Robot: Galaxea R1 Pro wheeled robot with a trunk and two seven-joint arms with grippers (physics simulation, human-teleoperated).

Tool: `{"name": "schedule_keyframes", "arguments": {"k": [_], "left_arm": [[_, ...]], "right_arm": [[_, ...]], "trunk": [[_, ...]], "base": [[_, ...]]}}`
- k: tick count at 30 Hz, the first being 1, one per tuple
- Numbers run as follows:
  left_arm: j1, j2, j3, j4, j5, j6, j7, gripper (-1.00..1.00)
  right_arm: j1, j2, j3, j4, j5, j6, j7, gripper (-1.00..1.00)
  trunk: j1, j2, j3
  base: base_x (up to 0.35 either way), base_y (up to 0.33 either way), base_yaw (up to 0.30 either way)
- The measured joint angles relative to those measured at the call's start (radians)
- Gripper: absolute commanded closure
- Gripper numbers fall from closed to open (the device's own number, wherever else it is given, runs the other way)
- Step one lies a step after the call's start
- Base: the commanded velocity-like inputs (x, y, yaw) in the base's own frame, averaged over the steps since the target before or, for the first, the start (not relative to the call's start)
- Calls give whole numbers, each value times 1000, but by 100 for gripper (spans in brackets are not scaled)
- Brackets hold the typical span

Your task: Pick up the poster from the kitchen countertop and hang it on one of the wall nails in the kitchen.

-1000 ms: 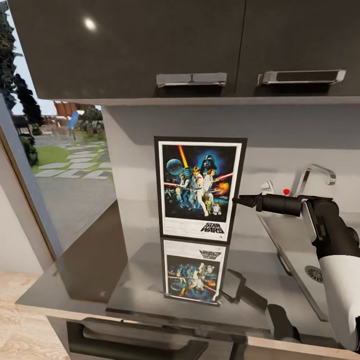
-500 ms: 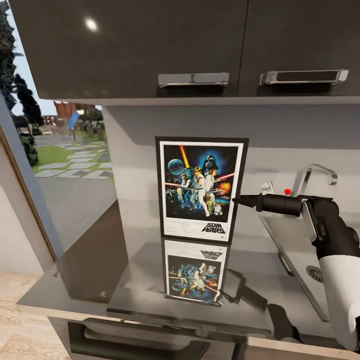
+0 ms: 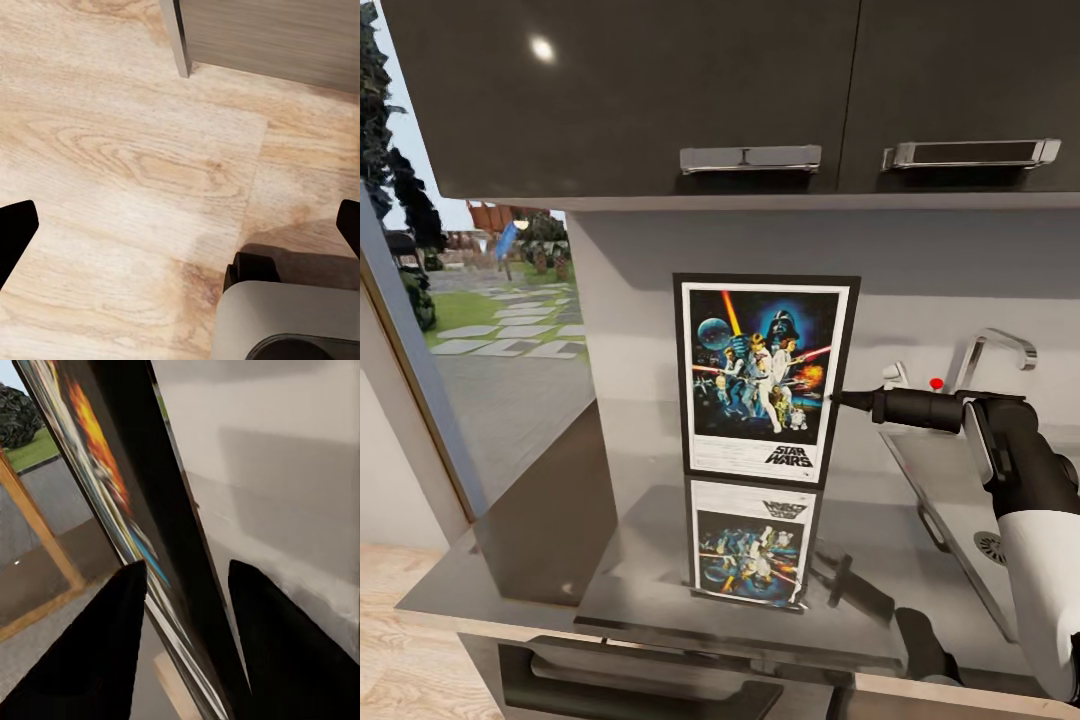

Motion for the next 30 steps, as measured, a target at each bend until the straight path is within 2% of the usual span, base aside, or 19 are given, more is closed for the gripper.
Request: {"name": "schedule_keyframes", "arguments": {"k": [24, 25, 30], "left_arm": [[0, 0, 0, -2, 0, 0, 0, -100], [0, 0, 0, -1, 0, 0, 1, -100], [0, 0, 0, -2, 0, 0, 1, -100]], "right_arm": [[0, 1, 6, -4, 1, -3, -1, 100], [0, 3, 6, -86, -4, 2, -1, 100], [0, 3, 6, -95, 1, 0, -2, 100]], "trunk": [[0, 0, 0], [0, 0, 0], [0, 0, 0]], "base": [[0, 0, 0], [0, 0, 0], [0, 0, 0]]}}
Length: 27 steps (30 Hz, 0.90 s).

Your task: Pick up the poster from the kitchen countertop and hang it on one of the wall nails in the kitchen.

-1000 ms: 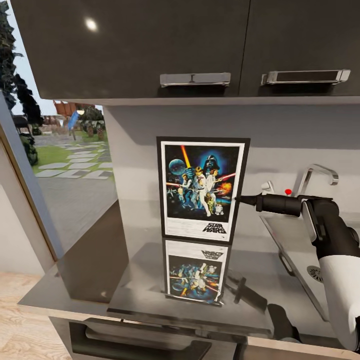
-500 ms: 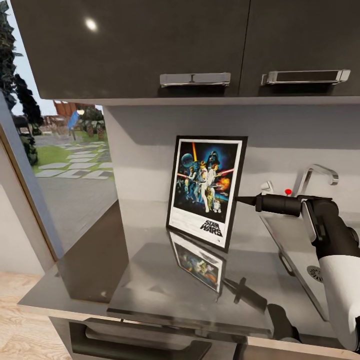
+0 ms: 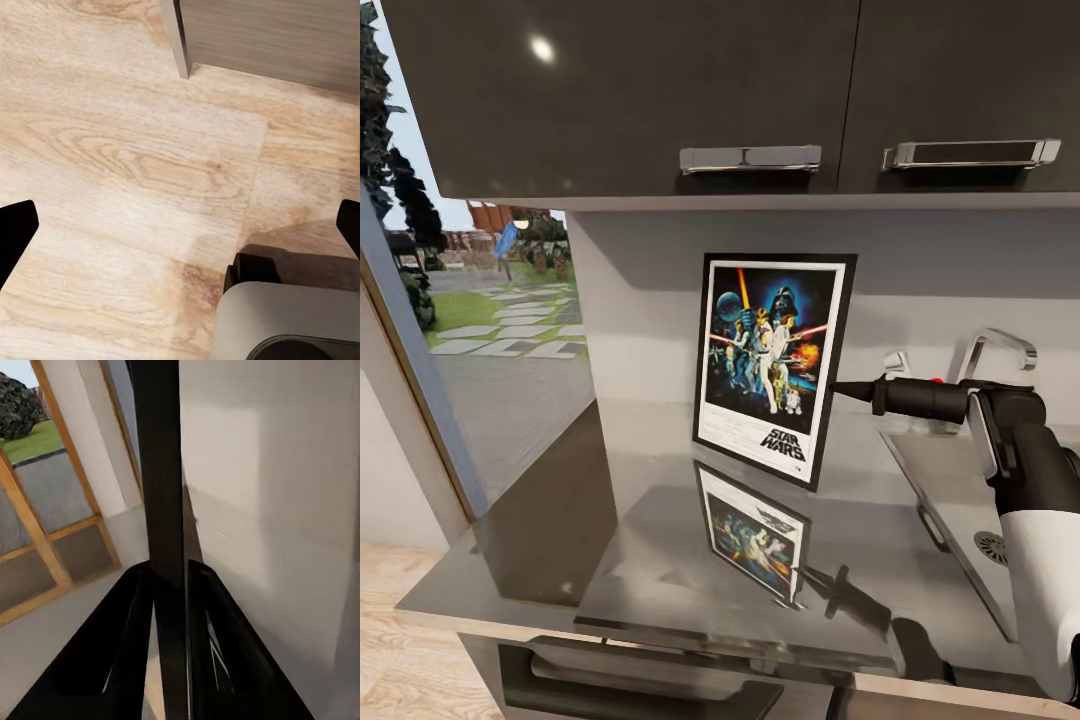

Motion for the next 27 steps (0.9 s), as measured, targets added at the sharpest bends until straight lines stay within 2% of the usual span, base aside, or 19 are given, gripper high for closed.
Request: {"name": "schedule_keyframes", "arguments": {"k": [12, 22, 27], "left_arm": [[0, 0, 0, 0, 0, 0, -1, -100], [0, 0, 1, 0, 0, 0, -1, -100], [0, 3, 2, 0, 0, 0, -1, -100]], "right_arm": [[0, 3, 1, 0, 0, 0, 0, 100], [0, 4, 2, -2, 0, -1, 1, 100], [0, 5, 4, -36, 0, -1, 2, 100]], "trunk": [[0, 0, 0], [1, 0, 0], [1, 0, 0]], "base": [[-12, 0, 0], [-289, 0, 0], [-336, 0, 0]]}}
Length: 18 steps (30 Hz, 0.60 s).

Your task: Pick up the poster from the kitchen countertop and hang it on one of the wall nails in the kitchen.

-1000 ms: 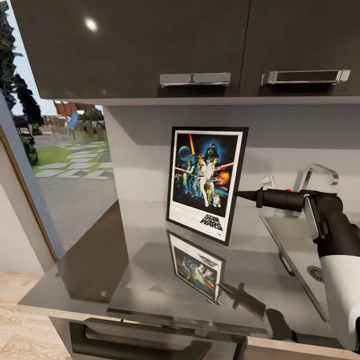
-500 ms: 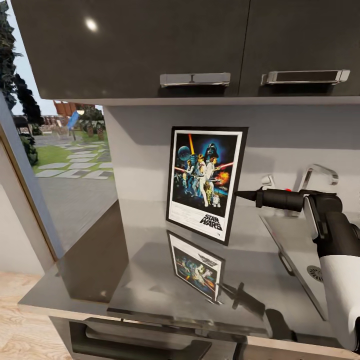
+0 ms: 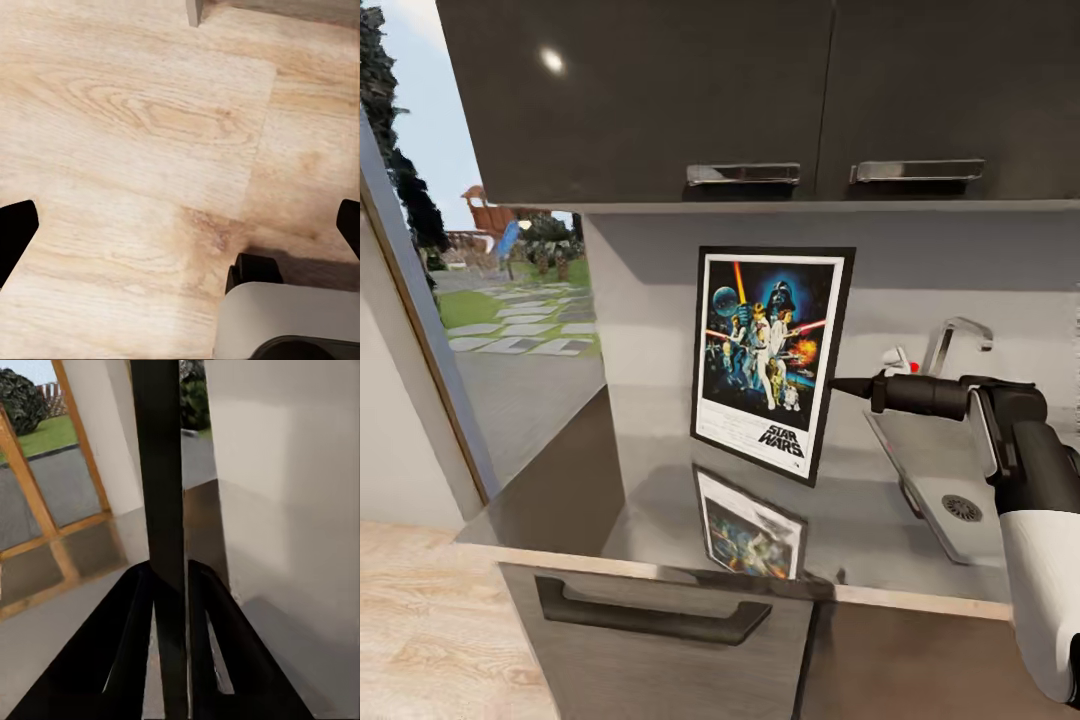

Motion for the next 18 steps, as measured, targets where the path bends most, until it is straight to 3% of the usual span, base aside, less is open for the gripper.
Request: {"name": "schedule_keyframes", "arguments": {"k": [18], "left_arm": [[0, 14, 0, 0, 1, 0, 0, -100]], "right_arm": [[0, 3, 4, -30, 0, 1, 47, 100]], "trunk": [[0, 0, 0]], "base": [[-338, 0, 0]]}}
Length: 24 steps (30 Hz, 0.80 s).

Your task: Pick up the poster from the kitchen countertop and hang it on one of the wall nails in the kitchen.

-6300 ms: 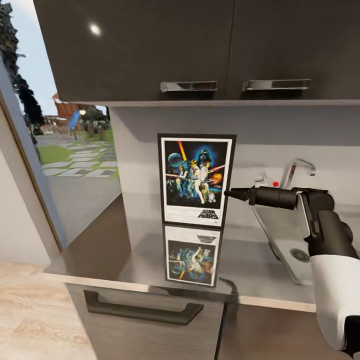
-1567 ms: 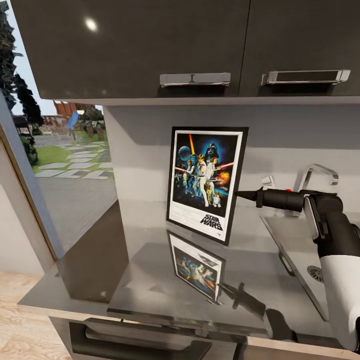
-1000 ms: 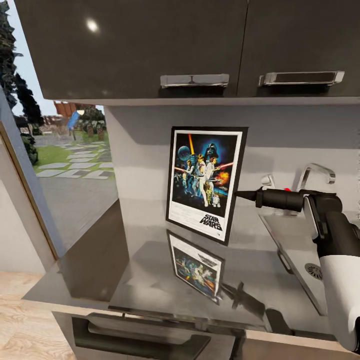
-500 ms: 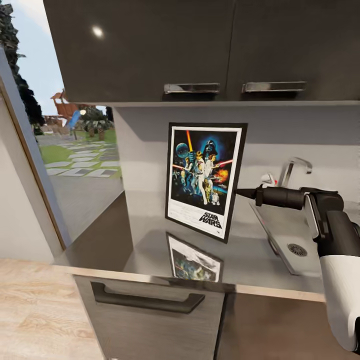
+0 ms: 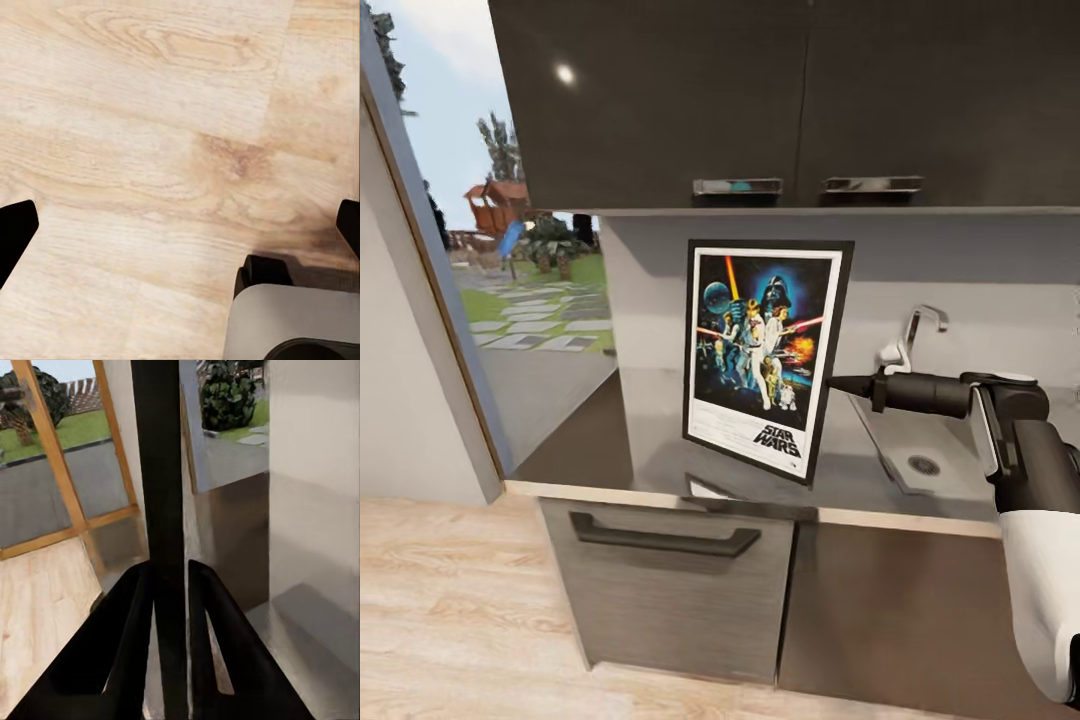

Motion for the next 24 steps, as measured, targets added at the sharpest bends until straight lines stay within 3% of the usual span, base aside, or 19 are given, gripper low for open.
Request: {"name": "schedule_keyframes", "arguments": {"k": [16, 21, 24], "left_arm": [[0, 0, 0, 0, 0, 0, 0, -100], [0, 0, 0, 0, 0, -1, 0, -100], [0, 0, 0, 0, 0, 0, 0, -100]], "right_arm": [[3, 28, 7, -40, 0, 3, 2, 100], [9, 31, 70, -45, 0, 3, 0, 100], [14, 32, 85, -47, 0, 0, 0, 100]], "trunk": [[0, 0, 0], [0, 0, 0], [0, 0, 0]], "base": [[-339, 0, 0], [-339, 0, 0], [-339, 0, 0]]}}
